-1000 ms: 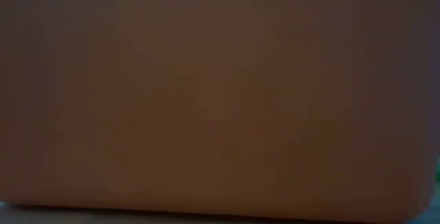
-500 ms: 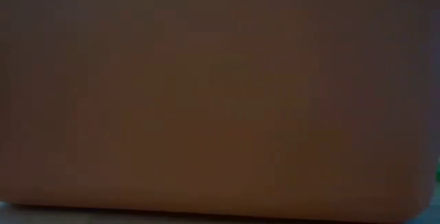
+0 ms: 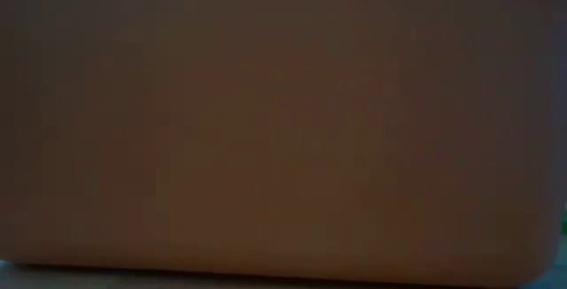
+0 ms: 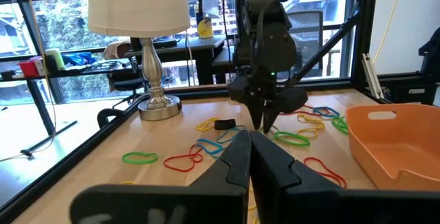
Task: Pick and place rubber bands into bin
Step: Put the green rubber band into the bin
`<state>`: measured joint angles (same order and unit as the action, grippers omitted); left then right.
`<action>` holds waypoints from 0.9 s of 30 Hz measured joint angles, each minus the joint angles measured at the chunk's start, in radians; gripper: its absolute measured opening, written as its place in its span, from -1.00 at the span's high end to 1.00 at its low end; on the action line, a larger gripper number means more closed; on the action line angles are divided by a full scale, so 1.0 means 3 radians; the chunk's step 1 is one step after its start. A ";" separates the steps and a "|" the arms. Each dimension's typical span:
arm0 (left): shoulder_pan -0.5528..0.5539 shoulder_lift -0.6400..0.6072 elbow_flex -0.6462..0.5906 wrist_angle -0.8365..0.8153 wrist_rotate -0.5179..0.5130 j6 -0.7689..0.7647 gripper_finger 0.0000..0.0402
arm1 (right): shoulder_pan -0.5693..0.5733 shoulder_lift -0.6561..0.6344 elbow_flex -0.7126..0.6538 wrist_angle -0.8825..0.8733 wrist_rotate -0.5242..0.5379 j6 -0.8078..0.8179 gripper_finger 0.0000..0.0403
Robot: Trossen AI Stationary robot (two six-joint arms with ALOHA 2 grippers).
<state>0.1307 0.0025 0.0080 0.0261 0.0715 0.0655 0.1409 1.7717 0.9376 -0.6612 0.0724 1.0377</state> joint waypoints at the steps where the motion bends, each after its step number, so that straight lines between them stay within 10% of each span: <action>1: 0.0000 0.0000 -0.0001 0.0001 0.0000 0.0000 0.99 | 0.0012 0.0024 0.0004 -0.0006 0.0017 0.0053 0.36; 9: -0.0001 0.0000 0.0001 0.0001 0.0000 0.0000 0.99 | 0.0111 0.0035 0.0057 -0.0059 0.0249 0.0552 0.95; 27: 0.0000 0.0000 0.0000 0.0001 0.0000 0.0001 0.99 | 0.0309 -0.0171 0.2103 -0.1325 0.0913 0.0633 0.99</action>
<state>0.1306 0.0025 0.0080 0.0263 0.0716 0.0658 0.2335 1.7204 1.5685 -1.0586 0.3464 1.2277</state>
